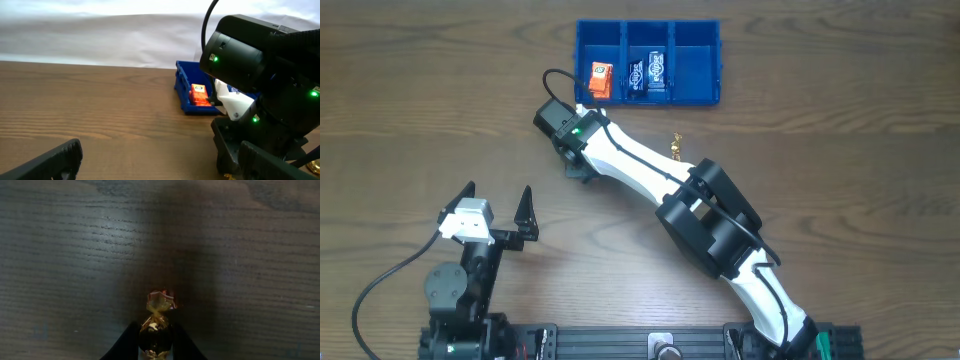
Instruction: Sort Candies Into Trays
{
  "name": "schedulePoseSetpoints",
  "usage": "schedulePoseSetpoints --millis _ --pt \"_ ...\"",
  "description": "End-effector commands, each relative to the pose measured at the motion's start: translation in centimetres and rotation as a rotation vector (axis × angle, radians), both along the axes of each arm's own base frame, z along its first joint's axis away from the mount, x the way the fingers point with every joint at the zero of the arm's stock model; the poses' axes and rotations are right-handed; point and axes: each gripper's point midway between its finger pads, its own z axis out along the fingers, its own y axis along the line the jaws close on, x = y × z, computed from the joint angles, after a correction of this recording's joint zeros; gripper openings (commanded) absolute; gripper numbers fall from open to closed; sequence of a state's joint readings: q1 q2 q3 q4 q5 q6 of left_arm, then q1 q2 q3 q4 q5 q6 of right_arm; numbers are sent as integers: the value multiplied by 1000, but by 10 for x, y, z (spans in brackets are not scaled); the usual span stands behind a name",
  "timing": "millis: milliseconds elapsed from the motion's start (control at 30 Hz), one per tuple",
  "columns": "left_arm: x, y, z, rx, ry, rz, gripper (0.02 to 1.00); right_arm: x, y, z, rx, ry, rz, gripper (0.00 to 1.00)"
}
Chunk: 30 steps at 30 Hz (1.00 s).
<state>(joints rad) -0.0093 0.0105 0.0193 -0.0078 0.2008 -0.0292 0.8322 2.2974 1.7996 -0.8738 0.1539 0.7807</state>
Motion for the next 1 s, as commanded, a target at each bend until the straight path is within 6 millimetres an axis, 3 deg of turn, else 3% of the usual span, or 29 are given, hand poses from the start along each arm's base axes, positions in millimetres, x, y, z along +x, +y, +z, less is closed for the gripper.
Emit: schedulePoseSetpoints --millis 33,133,233,267,367,433,633,833,1000 --pt "-2 -4 -17 -7 56 -24 998 13 -12 11 -18 -32 -19 110" --pt "-2 -4 -17 -7 56 -24 998 25 -21 47 -7 -100 -33 108" --pt "-2 -4 -17 -7 56 -24 998 42 -44 107 10 -216 -58 108" --pt "-2 -4 -17 -7 56 -24 998 48 -55 130 9 -267 -68 108" --pt "-2 -4 -17 -7 57 -24 998 61 -92 175 -19 -375 -139 108" --pt "-2 -4 -17 -7 57 -24 998 77 -132 209 -39 -448 -176 104" --pt "-2 -4 -17 -7 56 -24 996 113 -195 220 -89 -495 -247 104" --pt "-2 -4 -17 -7 56 -24 998 137 -216 207 -131 -505 -234 104" --pt "-2 -4 -17 -6 56 -24 998 151 -228 176 -138 -453 -255 104"
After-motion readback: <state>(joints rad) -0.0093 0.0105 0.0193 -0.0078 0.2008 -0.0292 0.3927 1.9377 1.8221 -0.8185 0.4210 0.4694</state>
